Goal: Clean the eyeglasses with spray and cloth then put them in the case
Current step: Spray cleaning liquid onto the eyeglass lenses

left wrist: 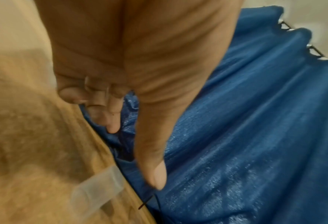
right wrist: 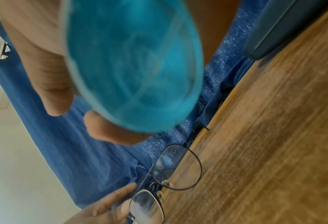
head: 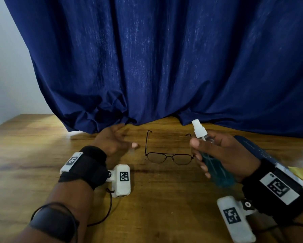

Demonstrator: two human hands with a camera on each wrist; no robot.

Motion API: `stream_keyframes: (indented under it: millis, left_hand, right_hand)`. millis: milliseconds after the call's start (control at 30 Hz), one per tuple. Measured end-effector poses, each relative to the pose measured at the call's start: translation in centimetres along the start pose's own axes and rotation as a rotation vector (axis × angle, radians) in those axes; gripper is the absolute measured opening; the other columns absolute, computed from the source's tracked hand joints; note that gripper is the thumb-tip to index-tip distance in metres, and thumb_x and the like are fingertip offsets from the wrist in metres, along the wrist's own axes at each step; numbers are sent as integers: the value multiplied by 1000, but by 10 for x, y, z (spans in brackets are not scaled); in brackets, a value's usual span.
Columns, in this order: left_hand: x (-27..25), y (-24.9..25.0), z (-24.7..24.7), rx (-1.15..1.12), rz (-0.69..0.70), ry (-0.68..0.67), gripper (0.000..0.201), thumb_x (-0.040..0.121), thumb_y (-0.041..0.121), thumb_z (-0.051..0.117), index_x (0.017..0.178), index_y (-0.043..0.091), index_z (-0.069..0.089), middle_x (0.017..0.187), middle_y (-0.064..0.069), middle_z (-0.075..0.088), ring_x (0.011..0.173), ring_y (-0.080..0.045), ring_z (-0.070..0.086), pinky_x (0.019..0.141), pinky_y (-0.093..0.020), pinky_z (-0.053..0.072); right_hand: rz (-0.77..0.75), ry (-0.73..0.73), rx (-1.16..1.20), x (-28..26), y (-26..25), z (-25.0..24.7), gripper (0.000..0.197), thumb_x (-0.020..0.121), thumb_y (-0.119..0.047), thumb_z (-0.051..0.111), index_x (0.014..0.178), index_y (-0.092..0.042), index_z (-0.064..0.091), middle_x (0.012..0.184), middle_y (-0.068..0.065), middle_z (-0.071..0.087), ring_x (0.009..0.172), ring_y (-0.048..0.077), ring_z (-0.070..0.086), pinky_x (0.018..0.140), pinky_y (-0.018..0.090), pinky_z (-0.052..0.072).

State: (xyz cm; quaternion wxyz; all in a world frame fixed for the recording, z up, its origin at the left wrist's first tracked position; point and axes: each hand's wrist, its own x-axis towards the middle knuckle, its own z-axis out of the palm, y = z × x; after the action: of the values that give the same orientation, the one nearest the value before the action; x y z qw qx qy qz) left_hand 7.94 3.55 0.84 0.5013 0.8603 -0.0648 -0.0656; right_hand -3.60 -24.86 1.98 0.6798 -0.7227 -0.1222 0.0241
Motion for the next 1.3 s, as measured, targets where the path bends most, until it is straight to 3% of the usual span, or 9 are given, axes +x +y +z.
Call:
stream_keyframes:
  millis: [133, 300, 400, 567, 700, 833, 1067, 1167, 1300]
  left_hand:
    - [-12, 20, 10, 238, 236, 134, 50, 83, 46, 75, 131, 34, 63, 117, 7, 68, 106, -8, 61, 88, -22, 42]
    - [-37, 46, 49, 469, 417, -118, 39, 80, 49, 76, 117, 38, 70, 100, 28, 59, 86, 13, 51, 73, -5, 36]
    - [-34, 46, 63, 608, 434, -173, 43, 80, 47, 78, 120, 34, 70, 108, 23, 55, 91, 5, 47, 70, -1, 30]
    - [-26, 39, 70, 571, 396, -179, 18, 86, 33, 77, 103, 31, 76, 101, 22, 57, 92, 0, 48, 74, -9, 33]
    - [-23, 36, 75, 440, 413, -113, 8, 85, 32, 77, 93, 34, 77, 96, 19, 64, 91, 2, 55, 84, -19, 41]
    - [-25, 38, 71, 41, 522, 88, 12, 85, 33, 76, 96, 31, 80, 94, 12, 77, 89, -4, 67, 76, -13, 50]
    - [-27, 47, 73, -1040, 179, -152, 27, 94, 22, 61, 112, 9, 76, 85, 2, 74, 79, -8, 65, 76, -22, 53]
    - [-27, 49, 80, -1078, 137, -190, 26, 89, 17, 63, 108, 7, 77, 90, -6, 78, 80, -13, 74, 71, -23, 62]
    - [-25, 44, 86, -1053, 95, -166, 25, 83, 14, 69, 106, 11, 79, 95, -4, 80, 79, -10, 73, 79, -29, 53]
  right_hand:
    - [-5, 61, 53, 1, -2, -5, 50, 82, -42, 72, 98, 2, 55, 68, 8, 55, 52, 21, 52, 47, 32, 48]
    - [6, 98, 161, 3, -3, -5, 53, 79, -45, 68, 121, -15, 58, 68, 6, 53, 51, 20, 50, 46, 30, 45]
    - [6, 88, 174, 4, -3, -5, 43, 83, -38, 65, 122, -22, 59, 68, 7, 52, 50, 20, 50, 45, 29, 46]
    - [8, 61, 321, 4, -3, -5, 41, 90, -37, 59, 129, -26, 54, 74, 9, 55, 48, 19, 49, 43, 27, 45]
    - [15, 20, 428, 6, -1, -7, 41, 91, -38, 60, 129, -26, 50, 80, 13, 57, 46, 20, 50, 40, 26, 45]
    - [-46, -95, 590, 4, -4, -11, 50, 80, -33, 76, 120, -31, 47, 88, 15, 58, 50, 22, 53, 37, 26, 46]
    - [-189, -303, 769, -1, -7, -18, 40, 97, -40, 57, 130, -19, 47, 96, 15, 57, 64, 20, 62, 44, 29, 56]
    - [-202, -280, 711, -1, -7, -22, 43, 97, -45, 56, 133, -22, 53, 97, 11, 60, 64, 17, 64, 46, 29, 57]
    - [-198, -275, 678, 0, -5, -25, 53, 95, -49, 56, 139, -21, 51, 99, 13, 62, 62, 17, 65, 44, 27, 56]
